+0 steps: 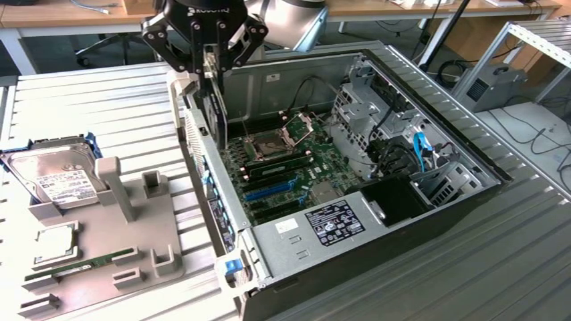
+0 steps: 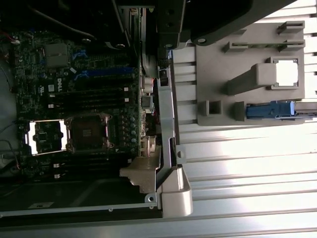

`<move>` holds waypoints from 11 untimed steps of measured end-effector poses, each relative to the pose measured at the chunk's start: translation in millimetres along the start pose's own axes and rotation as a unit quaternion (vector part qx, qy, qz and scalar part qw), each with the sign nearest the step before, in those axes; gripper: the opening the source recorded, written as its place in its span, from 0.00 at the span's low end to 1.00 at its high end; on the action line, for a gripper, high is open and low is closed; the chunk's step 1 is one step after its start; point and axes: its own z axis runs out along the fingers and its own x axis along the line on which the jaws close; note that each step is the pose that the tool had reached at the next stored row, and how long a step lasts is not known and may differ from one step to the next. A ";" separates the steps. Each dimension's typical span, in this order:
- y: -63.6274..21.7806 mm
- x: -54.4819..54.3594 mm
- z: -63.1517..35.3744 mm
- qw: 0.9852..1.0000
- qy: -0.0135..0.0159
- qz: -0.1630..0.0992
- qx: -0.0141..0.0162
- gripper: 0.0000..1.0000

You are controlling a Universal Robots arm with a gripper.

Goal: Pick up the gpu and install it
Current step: 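Pick up the gpu and move the gpu toward the slot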

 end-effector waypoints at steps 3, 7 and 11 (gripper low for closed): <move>0.0 -0.8 0.3 1.000 0.000 0.000 0.000 0.26; 0.3 -5.1 1.6 1.000 0.000 0.000 0.000 0.26; 0.5 -12.5 7.6 1.000 0.000 0.000 0.000 0.26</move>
